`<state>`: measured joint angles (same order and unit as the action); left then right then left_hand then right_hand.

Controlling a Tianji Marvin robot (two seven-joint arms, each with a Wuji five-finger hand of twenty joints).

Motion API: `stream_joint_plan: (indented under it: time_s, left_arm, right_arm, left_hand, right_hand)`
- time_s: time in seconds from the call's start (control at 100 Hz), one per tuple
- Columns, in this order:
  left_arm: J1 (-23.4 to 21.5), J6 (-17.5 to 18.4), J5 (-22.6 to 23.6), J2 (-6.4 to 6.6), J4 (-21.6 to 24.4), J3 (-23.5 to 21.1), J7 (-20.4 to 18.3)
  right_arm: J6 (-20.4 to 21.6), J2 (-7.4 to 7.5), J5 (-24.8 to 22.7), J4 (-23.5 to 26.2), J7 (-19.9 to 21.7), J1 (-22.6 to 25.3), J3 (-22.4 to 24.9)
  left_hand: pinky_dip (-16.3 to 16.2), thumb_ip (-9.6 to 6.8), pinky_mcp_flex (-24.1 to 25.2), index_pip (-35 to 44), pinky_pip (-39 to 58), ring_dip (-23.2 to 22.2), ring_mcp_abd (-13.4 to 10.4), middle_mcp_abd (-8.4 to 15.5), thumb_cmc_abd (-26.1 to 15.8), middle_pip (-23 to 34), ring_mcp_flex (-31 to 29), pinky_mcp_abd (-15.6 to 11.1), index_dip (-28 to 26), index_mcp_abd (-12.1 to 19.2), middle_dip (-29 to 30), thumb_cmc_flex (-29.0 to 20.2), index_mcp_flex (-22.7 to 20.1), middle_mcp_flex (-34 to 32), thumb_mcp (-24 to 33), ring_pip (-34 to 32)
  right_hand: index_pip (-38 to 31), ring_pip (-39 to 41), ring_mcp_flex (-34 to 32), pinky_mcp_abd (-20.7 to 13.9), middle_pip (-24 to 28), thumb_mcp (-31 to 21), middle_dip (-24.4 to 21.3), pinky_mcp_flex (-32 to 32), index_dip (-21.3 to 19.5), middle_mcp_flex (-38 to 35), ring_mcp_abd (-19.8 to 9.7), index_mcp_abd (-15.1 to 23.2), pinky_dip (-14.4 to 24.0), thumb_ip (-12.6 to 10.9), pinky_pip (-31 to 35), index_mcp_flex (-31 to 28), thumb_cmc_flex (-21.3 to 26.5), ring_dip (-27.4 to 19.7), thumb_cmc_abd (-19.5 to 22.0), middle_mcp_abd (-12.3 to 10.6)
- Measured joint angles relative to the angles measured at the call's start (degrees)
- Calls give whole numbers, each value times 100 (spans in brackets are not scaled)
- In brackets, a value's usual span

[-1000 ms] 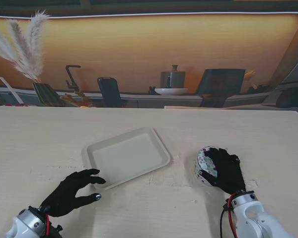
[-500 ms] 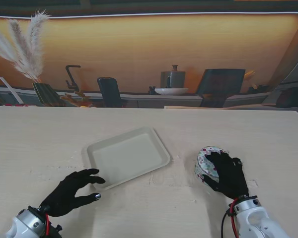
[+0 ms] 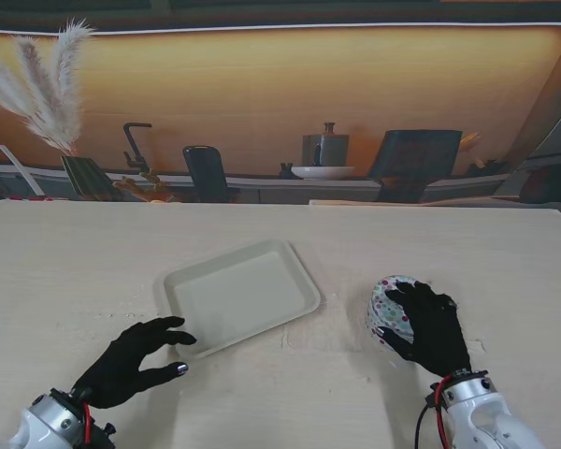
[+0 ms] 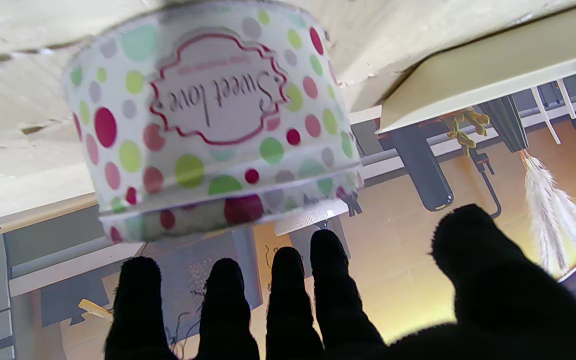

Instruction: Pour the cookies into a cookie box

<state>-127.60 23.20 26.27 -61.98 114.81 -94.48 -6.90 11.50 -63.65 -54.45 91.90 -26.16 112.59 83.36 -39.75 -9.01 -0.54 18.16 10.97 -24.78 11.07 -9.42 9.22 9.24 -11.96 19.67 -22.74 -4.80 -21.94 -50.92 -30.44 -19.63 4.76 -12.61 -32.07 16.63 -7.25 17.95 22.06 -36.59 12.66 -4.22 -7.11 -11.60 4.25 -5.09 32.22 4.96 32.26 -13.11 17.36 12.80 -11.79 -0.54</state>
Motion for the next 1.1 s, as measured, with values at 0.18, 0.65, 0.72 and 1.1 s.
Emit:
stream_joint_plan:
  time_s: [0.18, 0.65, 0.72, 1.1]
  left_arm:
    - [0, 32, 51, -8, -1, 1, 80]
    - [47, 295, 410, -35, -94, 147, 455]
    - [71, 366, 485, -40, -140, 212, 617]
    - [263, 575, 597, -79, -375, 560, 911]
  right_arm:
    - [98, -34, 19, 319, -143, 170, 98]
    - [531, -50, -212, 1159, -1097, 403, -589]
    - [625, -49, -191, 1187, -1094, 331, -822]
    - [900, -83, 379, 1008, -209, -278, -1691]
  left_hand:
    - [0, 0, 0, -64, 1, 0, 2, -1, 0, 0, -52, 1, 0, -1, 0, 0, 0, 0, 0, -1]
    - [0, 0, 0, -205, 1, -1, -5, -1, 0, 0, -52, 8, 32, -25, 0, 4, 227, 0, -56, -1]
    - [0, 0, 0, -276, 1, -1, -34, -1, 0, 0, -52, 17, 75, -56, 0, 6, 321, 0, -56, 20]
    - [0, 0, 0, -553, 22, 205, -138, 75, 0, -83, -52, 35, 359, -79, 203, 149, 801, 180, -56, 225]
  right_hand:
    - [-127, 201, -3, 0, 148, 57, 47, 61, -65, 0, 0, 6, 69, -1, 56, -148, 0, 29, 0, 51]
    - [-832, 1343, -1730, 573, 1637, -501, 603, 1314, -580, -597, 521, -246, 252, -2, 2423, -1076, -2, 625, -663, 676]
    - [-731, 1304, -1912, 643, 1617, -604, 628, 1436, -587, -737, 523, -258, 149, -2, 2453, -1146, -2, 628, -729, 687]
    - [-13, 829, -2134, 654, 891, -342, 403, 1536, -309, -644, 589, -271, -173, -2, 2462, -694, -3, 469, -790, 662]
